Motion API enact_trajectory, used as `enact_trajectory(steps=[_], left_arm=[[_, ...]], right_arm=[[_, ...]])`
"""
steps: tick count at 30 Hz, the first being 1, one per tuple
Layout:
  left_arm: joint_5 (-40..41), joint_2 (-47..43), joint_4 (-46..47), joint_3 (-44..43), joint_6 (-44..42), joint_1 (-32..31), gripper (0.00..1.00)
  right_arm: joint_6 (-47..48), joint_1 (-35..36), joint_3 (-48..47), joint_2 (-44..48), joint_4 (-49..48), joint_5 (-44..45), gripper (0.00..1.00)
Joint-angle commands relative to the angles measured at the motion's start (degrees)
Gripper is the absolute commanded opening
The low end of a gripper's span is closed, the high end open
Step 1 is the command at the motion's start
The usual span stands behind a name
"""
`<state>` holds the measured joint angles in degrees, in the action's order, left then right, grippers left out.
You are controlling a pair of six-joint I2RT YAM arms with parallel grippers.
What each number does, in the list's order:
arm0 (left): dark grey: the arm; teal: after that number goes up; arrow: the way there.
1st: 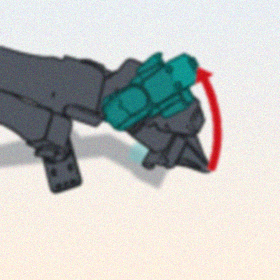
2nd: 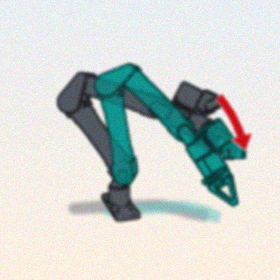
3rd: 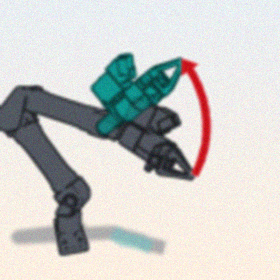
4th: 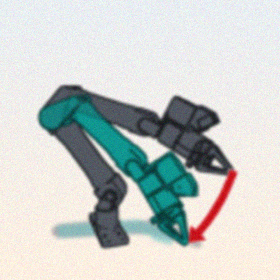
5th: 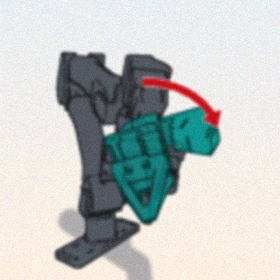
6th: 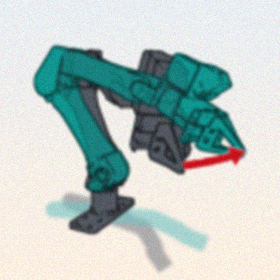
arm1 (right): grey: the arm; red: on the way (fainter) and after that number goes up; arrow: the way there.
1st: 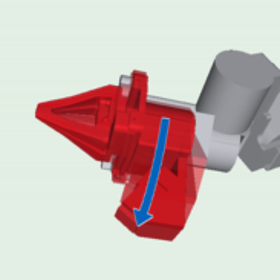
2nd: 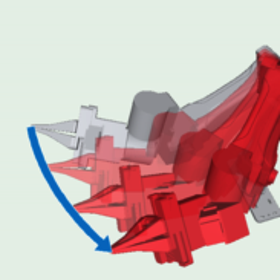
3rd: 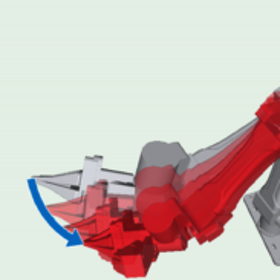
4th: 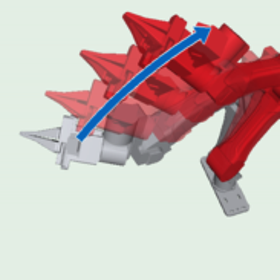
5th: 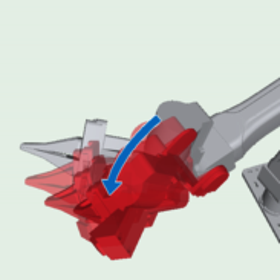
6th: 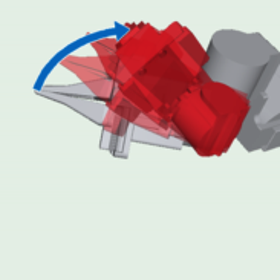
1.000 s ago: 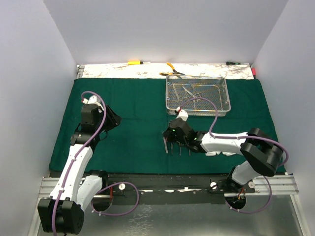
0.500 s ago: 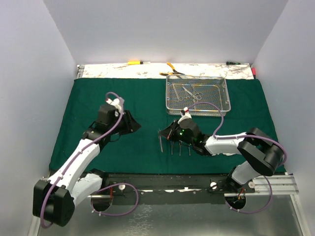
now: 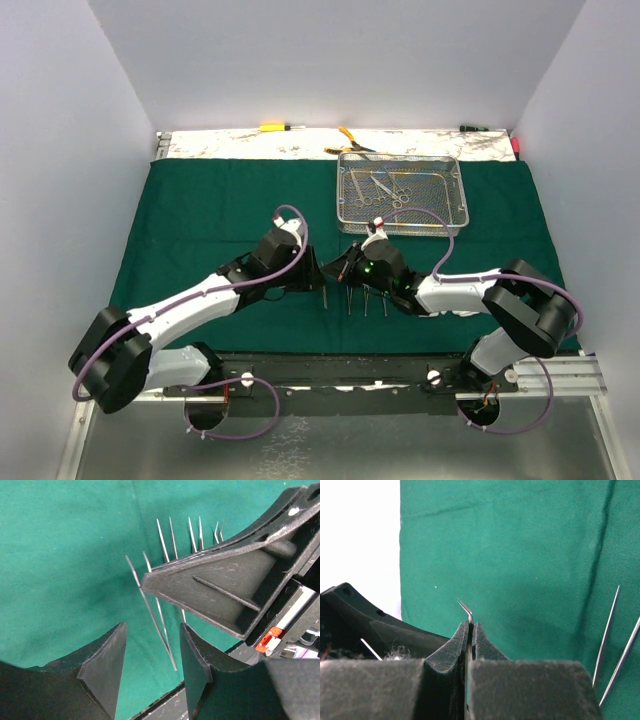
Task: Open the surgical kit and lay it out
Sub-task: Adjust the medical item in the surgical kit.
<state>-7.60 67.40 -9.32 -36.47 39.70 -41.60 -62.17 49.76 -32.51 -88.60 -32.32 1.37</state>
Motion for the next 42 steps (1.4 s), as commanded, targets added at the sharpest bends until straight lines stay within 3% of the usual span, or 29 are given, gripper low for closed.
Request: enact_trajectory(steps=[1,5,13,16,20,26,31,42], left_arm=[[4.07,2.45,4.28,-0.27,2.67,-3.72,0.48],[6.59,4.43,4.48,-0.32,3.73,-5.09,0.41],[7.17,3.99,5.01,0.35,4.79,-5.46,0.0],[7.16,4.76,5.01,0.35,4.61,-5.45,0.0],[7.2,6.32,4.86,0.41,4.9,-5.5,0.0],[9.06,9.77,4.84,-1.44,5.49,-6.23,0.0],[16.44,16.2,0.48,-7.56,7.1,-10.18,0.0],[28.89,29.15,-12.64,-20.84,15.25,-17.5,0.0]], right_arm=[[-1.24,-0.17,-0.97,-0.69,-0.64,-1.01,0.01],[-1.33,-0.19,-0.8,-0.47,-0.65,-1.01,0.01],[-0.29,-0.19,-0.94,-0.25,1.08,-1.01,0.01],[1.11,-0.19,-2.44,0.12,4.73,-1.01,0.25],[3.11,-0.19,-2.78,3.95,10.33,1.8,0.4],[4.06,-0.19,-5.45,11.86,29.81,13.81,0.41],[3.03,-0.19,-4.54,17.86,43.06,22.8,0.41],[0.44,-0.19,0.55,28.86,51.61,28.4,0.41]])
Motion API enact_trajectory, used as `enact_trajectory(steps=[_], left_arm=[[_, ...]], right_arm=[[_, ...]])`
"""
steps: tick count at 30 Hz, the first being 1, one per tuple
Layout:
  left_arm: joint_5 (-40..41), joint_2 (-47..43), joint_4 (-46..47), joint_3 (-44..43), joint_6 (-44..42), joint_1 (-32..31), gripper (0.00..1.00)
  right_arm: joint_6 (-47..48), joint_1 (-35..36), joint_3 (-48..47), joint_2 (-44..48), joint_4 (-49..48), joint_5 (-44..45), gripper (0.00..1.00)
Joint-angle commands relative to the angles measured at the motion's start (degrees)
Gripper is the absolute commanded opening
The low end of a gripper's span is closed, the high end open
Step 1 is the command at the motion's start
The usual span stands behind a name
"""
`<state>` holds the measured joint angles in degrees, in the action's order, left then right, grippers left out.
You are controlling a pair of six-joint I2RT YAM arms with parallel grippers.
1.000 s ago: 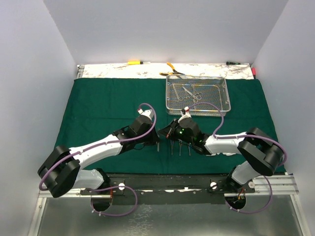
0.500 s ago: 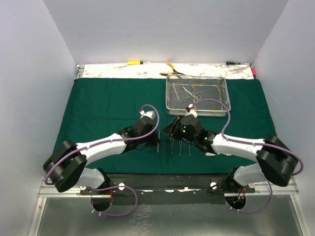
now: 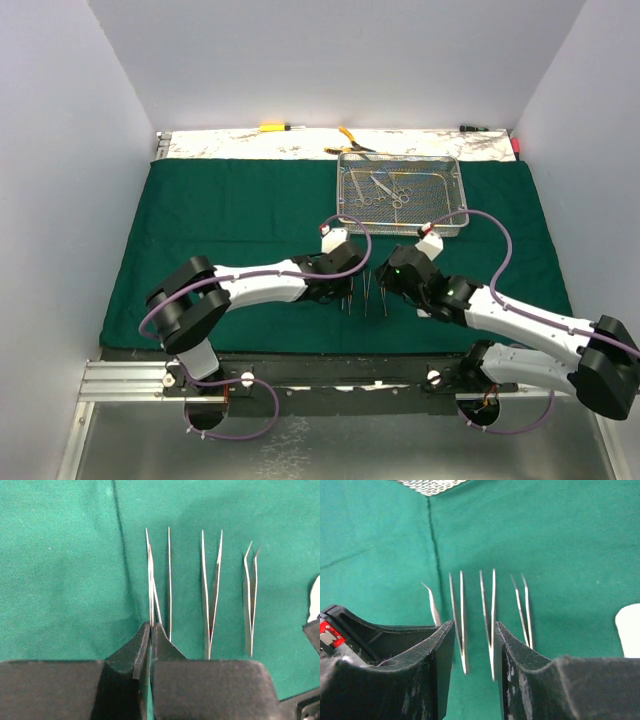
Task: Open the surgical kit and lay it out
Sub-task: Adjust the medical item in the surgical kit.
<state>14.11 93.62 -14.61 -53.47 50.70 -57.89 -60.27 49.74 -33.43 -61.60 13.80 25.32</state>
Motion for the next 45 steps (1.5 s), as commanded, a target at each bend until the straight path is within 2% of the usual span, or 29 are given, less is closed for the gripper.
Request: enact_trajectory(steps=[1,18,33,41,45], left_arm=[[8.03,3.68,-8.5,-4.44,4.68,-1.45,0.0],[10.72,8.81,-17.46,-9.73,4.08,-1.72,0.0],[9.44,8.69,-18.49,-11.23,1.98,-1.77,0.34],[10.79,4.22,-19.41,-11.54,0.8,-1.67,0.4],[11.62,-0.69,-19.4,-11.56,-0.91,-0.75,0.41]], right_arm=[[-1.51,-0.17,1.63,2.11,5.6,4.55,0.41],[-1.74,-0.17,3.71,3.95,5.19,4.75,0.41],[-1.53,-0.21,3.74,4.51,4.83,4.65,0.41],[-0.68,-0.17,2.16,5.95,6.06,4.17,0.41],[-1.64,-0.17,0.76,8.54,12.15,8.83,0.41]])
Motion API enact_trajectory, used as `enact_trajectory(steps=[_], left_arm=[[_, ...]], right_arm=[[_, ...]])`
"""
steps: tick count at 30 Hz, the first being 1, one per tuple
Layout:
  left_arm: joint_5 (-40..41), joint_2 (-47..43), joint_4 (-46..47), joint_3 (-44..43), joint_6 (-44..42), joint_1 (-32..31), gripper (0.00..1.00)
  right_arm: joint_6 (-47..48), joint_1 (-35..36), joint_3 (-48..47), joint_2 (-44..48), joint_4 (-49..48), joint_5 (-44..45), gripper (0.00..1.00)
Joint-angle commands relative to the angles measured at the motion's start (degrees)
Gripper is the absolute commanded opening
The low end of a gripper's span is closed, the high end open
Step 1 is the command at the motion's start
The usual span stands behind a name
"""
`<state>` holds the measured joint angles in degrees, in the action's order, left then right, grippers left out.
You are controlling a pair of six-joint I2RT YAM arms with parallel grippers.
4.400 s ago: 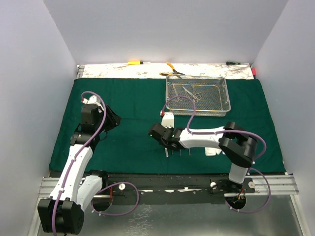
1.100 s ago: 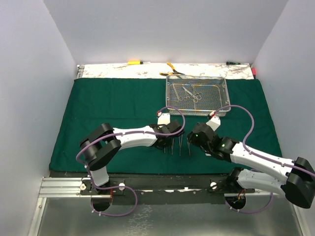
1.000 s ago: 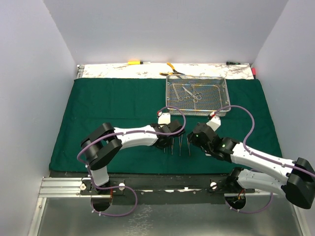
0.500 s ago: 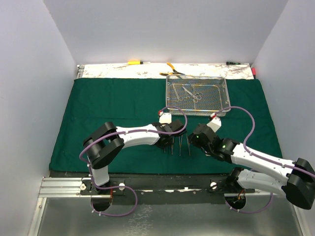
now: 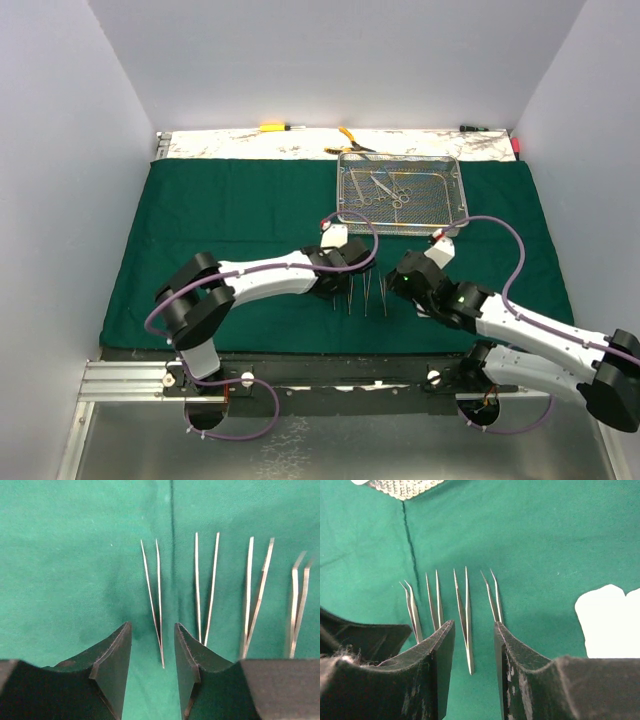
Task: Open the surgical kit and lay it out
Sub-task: Adjust the medical item in the surgical kit, then pick up the medical item from the container.
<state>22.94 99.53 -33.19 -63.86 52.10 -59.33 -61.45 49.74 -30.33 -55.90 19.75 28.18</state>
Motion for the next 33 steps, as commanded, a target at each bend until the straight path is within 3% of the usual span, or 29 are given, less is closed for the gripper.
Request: enact_trajectory(steps=[1,4,8,13,17,21,29,33], left_arm=[[3.12,-7.99,-0.82,-1.14,-2.92,1.17,0.42],[3.16,-11.71,-0.74,-1.14,-5.07,3.46,0.43],[1.3,-15.26,-0.2,-1.89,-9.14,9.47,0.44],[-2.88,-16.62,1.17,-3.97,-15.68,18.73,0.44],[-3.28,-16.03,1.66,-5.36,-20.81,23.01,0.44],[-7.45,-14.85,1.96,-5.55,-21.92,27.86,0.44],[-19.93,-10.12,2.08,-6.64,-20.03,34.64,0.42],[-21.09,-7.62,2.06,-7.32,-21.7,35.84,0.4]], right_arm=[[-0.14,-0.17,-2.34,3.55,7.02,7.13,0.41],[3.68,-0.21,-3.67,4.38,6.77,9.86,0.44],[13.94,-0.85,-12.45,-0.98,3.87,15.28,0.62],[26.74,-10.49,-28.73,-15.76,0.85,7.12,0.66],[33.47,-18.18,-39.13,-27.01,-1.48,-4.46,0.65],[37.19,-23.87,-46.95,-36.88,-3.44,-18.57,0.57],[45.42,-24.91,-65.92,-58.02,-0.82,-29.78,0.5],[47.93,-24.87,-76.91,-68.52,5.79,-27.73,0.44]])
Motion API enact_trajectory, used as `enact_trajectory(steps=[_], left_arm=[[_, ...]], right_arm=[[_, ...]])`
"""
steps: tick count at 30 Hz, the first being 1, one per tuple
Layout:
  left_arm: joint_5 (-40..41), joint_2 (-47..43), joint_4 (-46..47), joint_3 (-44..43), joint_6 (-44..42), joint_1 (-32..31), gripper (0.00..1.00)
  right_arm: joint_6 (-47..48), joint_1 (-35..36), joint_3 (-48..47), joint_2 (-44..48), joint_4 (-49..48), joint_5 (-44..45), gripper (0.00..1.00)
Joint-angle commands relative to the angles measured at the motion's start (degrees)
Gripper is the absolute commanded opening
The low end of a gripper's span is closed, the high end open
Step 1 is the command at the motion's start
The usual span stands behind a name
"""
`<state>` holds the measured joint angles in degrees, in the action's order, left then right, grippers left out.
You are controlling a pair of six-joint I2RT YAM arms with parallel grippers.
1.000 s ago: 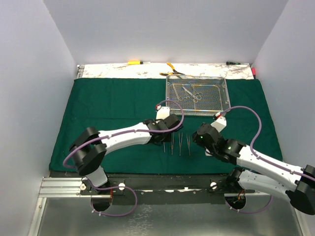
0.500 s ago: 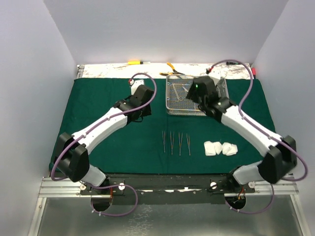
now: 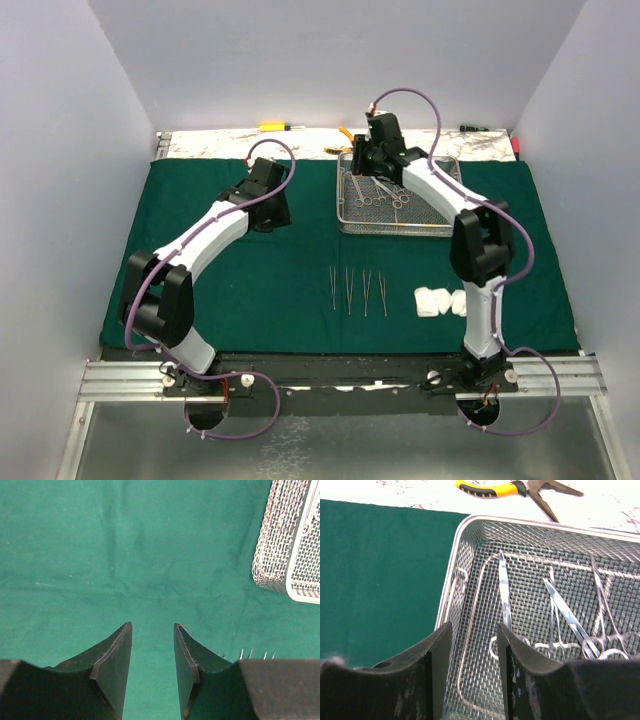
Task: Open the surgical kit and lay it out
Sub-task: Pick up the medical item from the container.
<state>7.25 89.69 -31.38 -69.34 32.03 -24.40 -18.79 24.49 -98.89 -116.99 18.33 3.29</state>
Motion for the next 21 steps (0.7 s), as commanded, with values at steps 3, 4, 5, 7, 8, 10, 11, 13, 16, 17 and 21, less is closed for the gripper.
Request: enact_trajectory(steps=[3,4,5,7,8,10,11,13,16,17,21], left_arm=[[-5.1,2.74,0.26,-1.85,-2.57,2.34,0.4],[-5.06,2.9,0.26,-1.85,-2.67,2.94,0.4],[-5.05,3.01,0.26,-1.73,-2.8,3.36,0.4],[-4.84,3.44,0.33,-1.53,-2.93,4.33,0.4],[-4.68,3.66,0.39,-1.26,-3.16,4.69,0.4],[-3.51,3.97,0.96,-0.36,-3.64,5.12,0.39],[-2.76,4.07,1.27,0.19,-3.91,5.36,0.39],[-0.63,4.42,1.7,1.3,-4.28,5.51,0.38],[2.54,4.78,2.16,2.77,-4.67,5.69,0.37],[3.19,4.83,2.26,3.13,-4.77,5.85,0.36],[4.6,4.51,2.57,4.83,-4.96,6.77,0.35]], right_arm=[[6.54,0.33,-13.5,-12.33,10.7,-0.72,0.41],[6.86,0.38,-14.46,-13.38,11.24,-0.61,0.4],[7.29,0.38,-15.18,-14.18,11.64,-0.68,0.39],[7.87,0.38,-16.03,-15.4,12.32,-0.53,0.39],[8.32,0.38,-16.44,-16.02,12.75,-0.87,0.39],[8.93,0.46,-17.59,-17.44,14.45,-1.52,0.38],[8.9,0.47,-18.3,-18.26,15.55,-1.45,0.37],[8.9,0.47,-18.94,-19.34,17.19,-0.34,0.36],[9.8,0.4,-18.21,-19.55,17.4,1.21,0.36],[10.2,0.42,-18.37,-19.77,17.63,1.34,0.36],[11.38,0.43,-20.3,-21.69,19.3,0.25,0.36]])
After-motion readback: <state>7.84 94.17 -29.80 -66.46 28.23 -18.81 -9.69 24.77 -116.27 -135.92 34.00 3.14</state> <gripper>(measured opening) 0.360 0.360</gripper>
